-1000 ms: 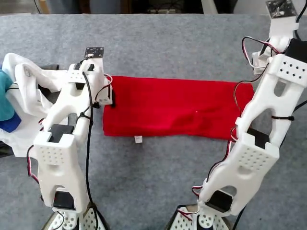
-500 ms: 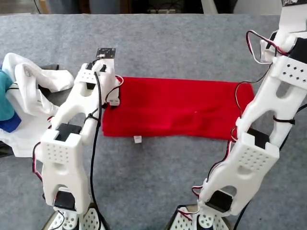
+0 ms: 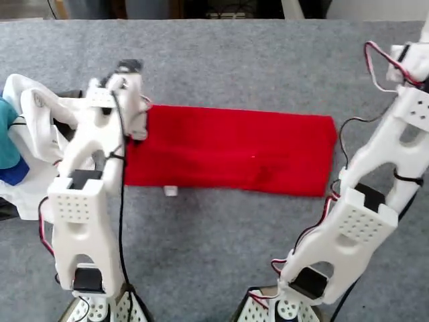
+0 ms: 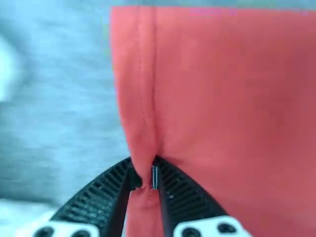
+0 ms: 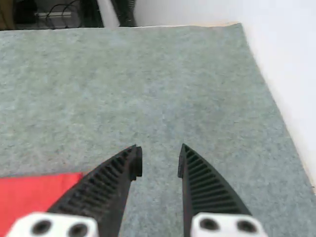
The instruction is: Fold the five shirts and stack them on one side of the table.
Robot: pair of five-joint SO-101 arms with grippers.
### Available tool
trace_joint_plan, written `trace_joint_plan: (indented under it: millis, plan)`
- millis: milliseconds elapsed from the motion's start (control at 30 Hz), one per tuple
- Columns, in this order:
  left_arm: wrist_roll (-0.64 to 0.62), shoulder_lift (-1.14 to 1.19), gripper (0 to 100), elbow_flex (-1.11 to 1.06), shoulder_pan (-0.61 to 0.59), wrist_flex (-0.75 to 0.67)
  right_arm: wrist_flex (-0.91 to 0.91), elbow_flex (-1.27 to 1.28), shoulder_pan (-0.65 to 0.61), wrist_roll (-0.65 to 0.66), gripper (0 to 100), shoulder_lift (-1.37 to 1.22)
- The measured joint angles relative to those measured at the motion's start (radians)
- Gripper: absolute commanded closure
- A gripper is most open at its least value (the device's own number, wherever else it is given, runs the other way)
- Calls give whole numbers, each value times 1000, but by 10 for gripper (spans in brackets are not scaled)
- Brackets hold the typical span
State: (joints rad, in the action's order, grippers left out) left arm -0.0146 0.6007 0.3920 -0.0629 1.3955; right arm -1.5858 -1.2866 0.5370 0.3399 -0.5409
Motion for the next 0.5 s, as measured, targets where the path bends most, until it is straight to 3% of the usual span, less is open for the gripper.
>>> trace_joint_plan:
  millis: [233,500]
  plan:
    - [8,0,973,256,-18,169,51,0,83,-2,868,0]
    - [8,0,973,462,190,302,69,0,121,-2,868,0]
